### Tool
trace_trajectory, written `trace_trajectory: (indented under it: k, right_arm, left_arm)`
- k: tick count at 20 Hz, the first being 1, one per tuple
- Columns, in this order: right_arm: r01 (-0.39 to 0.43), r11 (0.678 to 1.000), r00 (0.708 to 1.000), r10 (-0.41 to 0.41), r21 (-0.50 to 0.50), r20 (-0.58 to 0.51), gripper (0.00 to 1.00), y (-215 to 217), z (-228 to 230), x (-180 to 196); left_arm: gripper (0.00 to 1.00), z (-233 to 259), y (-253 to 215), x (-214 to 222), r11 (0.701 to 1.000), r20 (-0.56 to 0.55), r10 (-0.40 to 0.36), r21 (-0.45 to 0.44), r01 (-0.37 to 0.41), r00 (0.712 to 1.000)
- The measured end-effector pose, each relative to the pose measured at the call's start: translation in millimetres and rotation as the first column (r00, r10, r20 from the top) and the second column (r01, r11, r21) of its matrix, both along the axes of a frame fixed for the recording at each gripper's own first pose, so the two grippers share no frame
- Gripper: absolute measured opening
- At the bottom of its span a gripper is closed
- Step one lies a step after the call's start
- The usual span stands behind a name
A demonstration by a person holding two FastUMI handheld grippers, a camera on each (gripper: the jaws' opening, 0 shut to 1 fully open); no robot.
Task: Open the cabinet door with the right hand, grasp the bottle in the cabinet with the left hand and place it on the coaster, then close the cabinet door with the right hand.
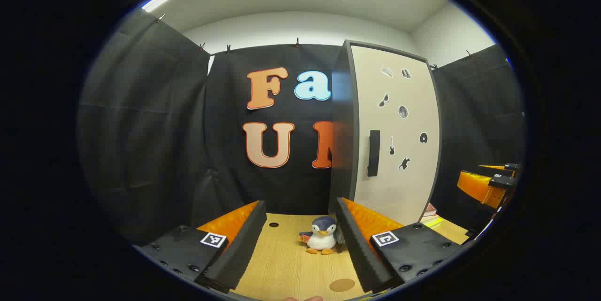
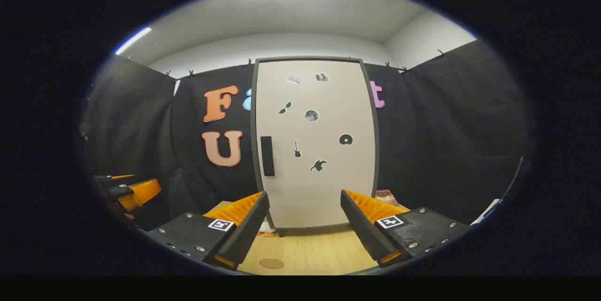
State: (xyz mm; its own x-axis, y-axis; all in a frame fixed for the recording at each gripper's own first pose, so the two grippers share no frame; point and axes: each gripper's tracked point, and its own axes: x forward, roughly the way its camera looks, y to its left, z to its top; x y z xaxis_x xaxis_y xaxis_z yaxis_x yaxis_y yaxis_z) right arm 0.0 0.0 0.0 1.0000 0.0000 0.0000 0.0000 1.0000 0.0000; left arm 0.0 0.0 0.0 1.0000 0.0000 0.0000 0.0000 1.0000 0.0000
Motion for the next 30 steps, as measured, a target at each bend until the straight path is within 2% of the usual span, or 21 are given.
trace_trajectory:
  k: [20,30]
  right_arm:
    - [0.012,1.0,1.0,-0.012,0.001,-0.01,0.95,12.1,-3.1,3.7]
    - [0.07,0.997,0.998,-0.07,-0.038,0.007,0.95,47.1,-3.1,28.7]
  left_arm:
    - [0.96,-3.5,17.7,7.2,1.0,-0.003,-0.011,0.003,0.011,1.0]
    - [0.96,-15.7,45.0,36.9,0.995,0.001,-0.092,-0.035,0.092,0.996]
